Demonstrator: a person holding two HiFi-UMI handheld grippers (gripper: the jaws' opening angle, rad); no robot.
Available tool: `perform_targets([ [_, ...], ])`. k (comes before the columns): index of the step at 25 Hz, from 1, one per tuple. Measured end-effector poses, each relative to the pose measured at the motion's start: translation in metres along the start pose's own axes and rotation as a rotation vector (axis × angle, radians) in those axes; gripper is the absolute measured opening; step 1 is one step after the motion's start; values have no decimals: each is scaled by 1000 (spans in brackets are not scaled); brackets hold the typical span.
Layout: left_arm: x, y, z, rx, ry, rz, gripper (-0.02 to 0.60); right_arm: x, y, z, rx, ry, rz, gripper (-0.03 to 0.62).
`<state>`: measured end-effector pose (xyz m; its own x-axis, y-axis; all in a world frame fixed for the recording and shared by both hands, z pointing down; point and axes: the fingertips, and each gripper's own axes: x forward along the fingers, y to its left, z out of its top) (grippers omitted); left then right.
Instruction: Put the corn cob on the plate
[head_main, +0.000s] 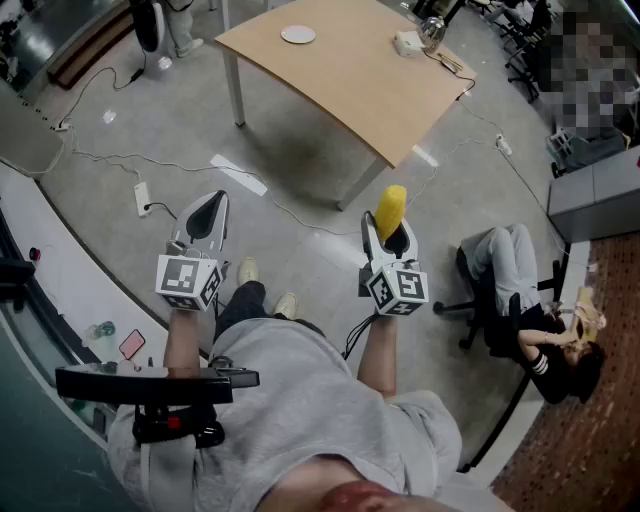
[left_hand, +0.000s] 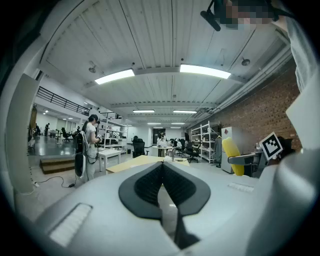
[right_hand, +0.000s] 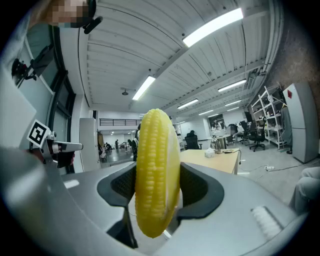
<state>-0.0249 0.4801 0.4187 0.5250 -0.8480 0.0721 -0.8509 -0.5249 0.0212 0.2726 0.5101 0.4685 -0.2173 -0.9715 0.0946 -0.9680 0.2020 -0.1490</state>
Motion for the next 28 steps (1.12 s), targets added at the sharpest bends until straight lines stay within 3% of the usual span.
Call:
perform_targets([
  [16, -12, -1, 5, 28, -11, 62, 18, 11, 15, 2, -9, -8, 118, 247],
  [28, 2, 64, 2, 15, 4, 163, 18, 89, 59, -6, -13, 30, 255, 247],
])
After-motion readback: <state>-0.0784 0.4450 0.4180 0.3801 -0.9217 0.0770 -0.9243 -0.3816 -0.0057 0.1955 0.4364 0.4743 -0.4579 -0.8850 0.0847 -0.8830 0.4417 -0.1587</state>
